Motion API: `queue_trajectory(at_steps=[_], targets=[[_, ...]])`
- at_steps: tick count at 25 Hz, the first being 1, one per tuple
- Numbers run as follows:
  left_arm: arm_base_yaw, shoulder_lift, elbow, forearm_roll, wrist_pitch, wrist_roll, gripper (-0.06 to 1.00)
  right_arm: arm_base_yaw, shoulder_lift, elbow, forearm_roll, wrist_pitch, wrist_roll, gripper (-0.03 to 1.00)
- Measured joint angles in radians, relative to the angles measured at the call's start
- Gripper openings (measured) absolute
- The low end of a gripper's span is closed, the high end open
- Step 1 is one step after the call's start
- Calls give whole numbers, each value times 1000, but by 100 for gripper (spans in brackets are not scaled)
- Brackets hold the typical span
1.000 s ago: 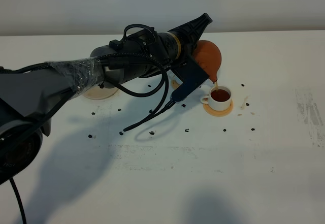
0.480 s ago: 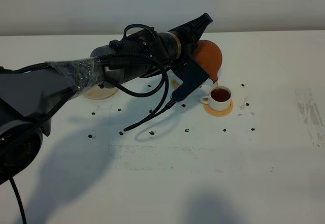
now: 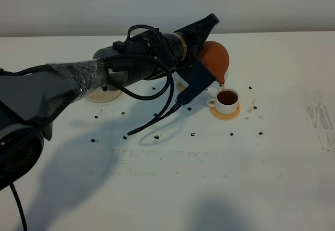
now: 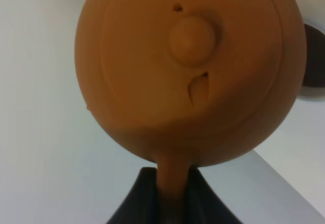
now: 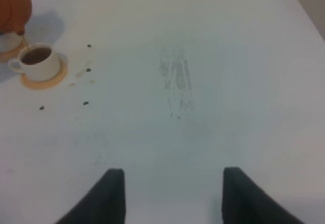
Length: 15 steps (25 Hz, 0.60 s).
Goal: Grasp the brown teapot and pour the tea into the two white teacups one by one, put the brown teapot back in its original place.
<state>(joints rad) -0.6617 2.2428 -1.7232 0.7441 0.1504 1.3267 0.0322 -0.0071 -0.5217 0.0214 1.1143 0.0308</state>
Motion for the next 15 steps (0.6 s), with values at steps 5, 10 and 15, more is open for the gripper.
queue_trajectory(at_steps=[5,10,15], targets=[[0,0,0,-35,22,0,8,0,0,0,0,0,0,42],[0,0,0,-104,69,-2,8,0,0,0,0,0,0,42],[0,0,0,-150,76,-10,8,0,0,0,0,0,0,42]])
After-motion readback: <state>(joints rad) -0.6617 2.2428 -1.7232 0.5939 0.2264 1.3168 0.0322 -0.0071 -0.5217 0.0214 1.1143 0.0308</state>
